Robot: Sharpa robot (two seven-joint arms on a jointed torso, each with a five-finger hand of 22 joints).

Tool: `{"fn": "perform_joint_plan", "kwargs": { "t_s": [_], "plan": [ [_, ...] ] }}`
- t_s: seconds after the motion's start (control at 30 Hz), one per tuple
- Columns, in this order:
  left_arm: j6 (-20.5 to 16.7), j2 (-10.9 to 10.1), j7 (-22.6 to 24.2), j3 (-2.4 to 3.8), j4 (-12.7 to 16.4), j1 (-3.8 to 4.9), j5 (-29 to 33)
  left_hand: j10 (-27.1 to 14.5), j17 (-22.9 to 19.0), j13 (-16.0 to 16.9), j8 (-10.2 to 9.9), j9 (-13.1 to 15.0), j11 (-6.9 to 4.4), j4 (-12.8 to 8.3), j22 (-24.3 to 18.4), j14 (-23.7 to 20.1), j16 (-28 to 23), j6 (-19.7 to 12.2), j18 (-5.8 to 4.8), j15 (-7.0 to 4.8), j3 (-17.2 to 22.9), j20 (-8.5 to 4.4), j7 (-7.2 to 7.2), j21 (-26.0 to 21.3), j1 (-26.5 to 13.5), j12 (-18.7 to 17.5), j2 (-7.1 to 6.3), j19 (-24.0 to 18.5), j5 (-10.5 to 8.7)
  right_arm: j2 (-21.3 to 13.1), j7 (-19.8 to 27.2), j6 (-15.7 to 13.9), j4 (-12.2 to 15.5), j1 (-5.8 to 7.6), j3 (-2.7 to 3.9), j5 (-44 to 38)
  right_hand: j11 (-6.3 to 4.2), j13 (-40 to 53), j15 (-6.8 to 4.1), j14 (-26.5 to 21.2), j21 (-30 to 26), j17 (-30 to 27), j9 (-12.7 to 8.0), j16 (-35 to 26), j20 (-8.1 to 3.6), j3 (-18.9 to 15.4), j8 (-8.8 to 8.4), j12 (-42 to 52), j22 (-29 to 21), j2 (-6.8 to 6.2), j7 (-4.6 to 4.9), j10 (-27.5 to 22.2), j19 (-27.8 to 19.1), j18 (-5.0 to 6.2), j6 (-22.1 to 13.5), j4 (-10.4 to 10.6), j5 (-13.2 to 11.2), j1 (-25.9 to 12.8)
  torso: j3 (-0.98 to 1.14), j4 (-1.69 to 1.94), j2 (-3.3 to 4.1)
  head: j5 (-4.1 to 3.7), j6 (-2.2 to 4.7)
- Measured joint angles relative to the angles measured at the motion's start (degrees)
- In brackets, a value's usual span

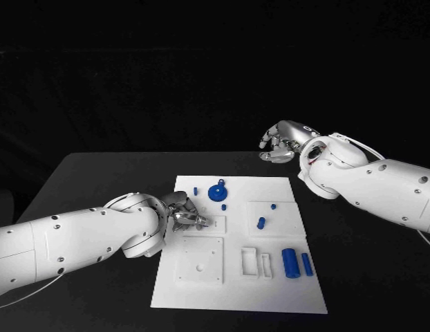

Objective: Assemble the parts on the task board

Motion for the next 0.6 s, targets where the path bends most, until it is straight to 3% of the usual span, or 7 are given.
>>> {"fn": "perform_joint_plan", "kwargs": {
  "t_s": [0.23, 0.37, 0.6],
  "plan": [
    [-0.49, 0.00, 0.09, 0.02, -0.01, 0.00, 0.86, -0.42, -0.46, -0.17, -0.36, 0.00, 0.41, 0.55, -0.24, -0.09, -0.48, -0.64, 0.00, 0.10, -0.10, 0.13, 0.24, 0.22, 0.37, -0.29, -0.37, -0.38, 0.00, 0.00, 0.00, 0.01, -0.02, 0.00, 0.00, 0.01, 0.00, 0.00, 0.00, 0.00, -0.02, 0.00, 0.00, 0.00, 0.00, -0.06, 0.00, 0.00, 0.00, 0.00, -0.01, 0.00, 0.00, 0.00, 0.01, 0.06, 0.00, 0.00, 0.00, 0.02, 0.00, -0.04, -0.02],
    [-0.81, 0.00, 0.20, 0.02, -0.05, 0.00, 1.52, -0.30, -0.70, -0.51, -3.36, -1.45, 1.14, 1.23, -0.43, -0.30, -0.48, -4.77, 0.00, 0.80, 0.11, 0.22, 1.04, 0.22, 0.60, -0.33, -1.20, -0.47, 0.00, -0.01, 0.00, 0.02, -0.03, 0.00, 0.00, 0.01, 0.00, 0.00, 0.00, 0.00, -0.03, 0.00, 0.00, 0.00, 0.01, -0.06, 0.00, 0.00, 0.00, 0.00, -0.01, 0.00, 0.00, 0.00, 0.02, 0.06, 0.00, 0.00, 0.03, 0.01, 0.00, -0.05, -0.02],
    [-1.34, 0.01, 0.48, 0.05, -0.08, 0.00, 2.45, -0.08, -0.85, -0.80, -4.84, -2.56, 1.76, 1.45, -0.63, -0.21, -0.48, -6.95, 0.00, 1.48, 0.33, 0.22, 2.24, 0.45, 1.13, -0.33, -1.73, -0.88, 0.00, -0.01, 0.01, 0.03, -0.13, 0.00, 0.00, 0.02, 0.00, 0.00, 0.00, 0.00, -0.02, 0.00, -0.01, 0.00, 0.02, -0.06, 0.00, 0.00, 0.00, 0.00, 0.14, 0.00, 0.00, -0.01, -0.13, 0.06, 0.00, 0.00, 0.06, -0.02, 0.00, -0.05, 0.03]
  ]
}}
